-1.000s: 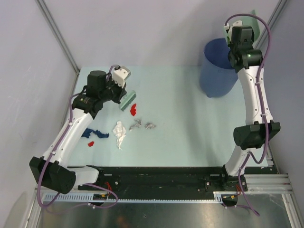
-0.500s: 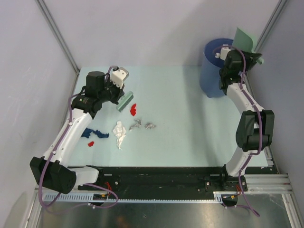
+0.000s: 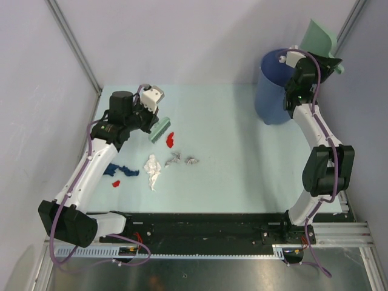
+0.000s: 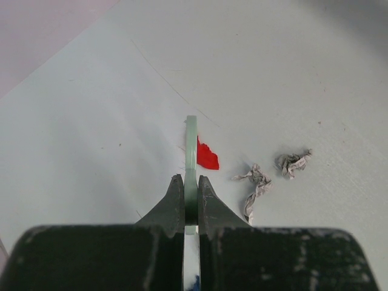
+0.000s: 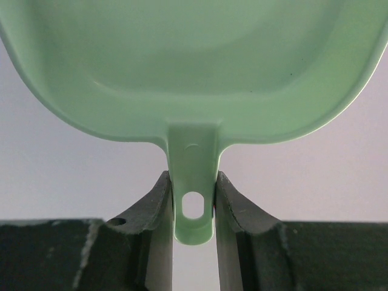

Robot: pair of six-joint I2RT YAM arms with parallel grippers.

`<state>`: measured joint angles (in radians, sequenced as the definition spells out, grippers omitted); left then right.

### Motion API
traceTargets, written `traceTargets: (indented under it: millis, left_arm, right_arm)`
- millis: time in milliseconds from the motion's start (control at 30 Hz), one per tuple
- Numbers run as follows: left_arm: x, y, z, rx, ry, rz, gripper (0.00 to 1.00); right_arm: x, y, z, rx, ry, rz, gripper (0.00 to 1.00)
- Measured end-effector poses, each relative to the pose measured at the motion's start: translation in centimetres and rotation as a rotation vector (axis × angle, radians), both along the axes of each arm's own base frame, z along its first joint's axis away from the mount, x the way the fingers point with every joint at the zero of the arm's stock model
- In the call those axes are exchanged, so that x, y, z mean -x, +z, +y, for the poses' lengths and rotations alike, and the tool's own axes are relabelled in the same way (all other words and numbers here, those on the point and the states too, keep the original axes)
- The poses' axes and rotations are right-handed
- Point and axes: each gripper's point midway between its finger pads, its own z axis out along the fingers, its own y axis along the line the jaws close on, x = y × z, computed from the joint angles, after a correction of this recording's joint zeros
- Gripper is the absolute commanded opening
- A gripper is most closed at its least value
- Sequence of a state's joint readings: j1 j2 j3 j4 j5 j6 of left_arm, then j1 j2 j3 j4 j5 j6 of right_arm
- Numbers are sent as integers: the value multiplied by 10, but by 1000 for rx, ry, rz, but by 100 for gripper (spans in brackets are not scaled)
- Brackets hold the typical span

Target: Sweep away the paper scraps from the table

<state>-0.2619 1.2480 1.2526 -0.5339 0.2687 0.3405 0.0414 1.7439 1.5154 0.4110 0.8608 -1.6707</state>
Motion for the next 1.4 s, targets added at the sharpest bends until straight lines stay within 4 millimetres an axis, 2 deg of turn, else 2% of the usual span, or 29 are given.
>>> traceTargets:
  millis: [167, 367, 433, 500, 567, 633, 700, 767, 800, 833, 867, 967, 1033, 1133, 1233, 1400]
  left_arm:
    - [0, 0, -1, 5, -6, 2, 0]
    - [1, 0, -1, 7, -9, 2, 0]
    - [1, 0, -1, 8, -10, 3, 0]
    - [1, 0, -1, 11, -12, 4, 0]
    - [1, 0, -1, 18, -14, 6, 0]
    - [0, 1, 1, 28, -9, 10, 0]
    - [0, 1, 4, 34, -3, 13, 0]
    - [-1, 1, 6, 41, 5, 17, 0]
    - [-1, 1, 7, 42, 7, 17, 0]
    - [-1, 1, 7, 44, 8, 18, 0]
    - [-1, 1, 8, 46, 11, 20, 0]
    - [-2, 1, 9, 51, 12, 22, 0]
    - [-2, 0, 10, 52, 15, 23, 0]
    - [-3, 0, 11, 53, 18, 23, 0]
    - [-2, -1, 11, 55, 15, 28, 0]
    - [0, -15, 12, 49, 16, 60, 0]
  right_arm:
    - [6, 12, 0, -52, 22, -32, 0]
    - [8, 11, -2, -69, 20, -32, 0]
    - [5, 10, 1, -135, 42, -48, 0]
    - [-3, 17, 8, -275, 110, -97, 0]
    - [-5, 34, 22, -417, 188, -181, 0]
    - [4, 52, 43, -565, 285, -262, 0]
    - [15, 57, 71, -684, 389, -265, 0]
    - [27, 53, 113, -813, 519, -217, 0]
    - [35, 46, 143, -886, 604, -164, 0]
    - [41, 39, 160, -928, 650, -124, 0]
    - [48, 29, 186, -978, 710, -66, 0]
    - [74, -17, 250, -1123, 800, 136, 0]
    - [91, -51, 281, -1226, 797, 257, 0]
    - [117, -99, 302, -1346, 702, 405, 0]
    - [153, -156, 316, -1420, 556, 571, 0]
    - [221, -248, 330, -1363, 302, 887, 0]
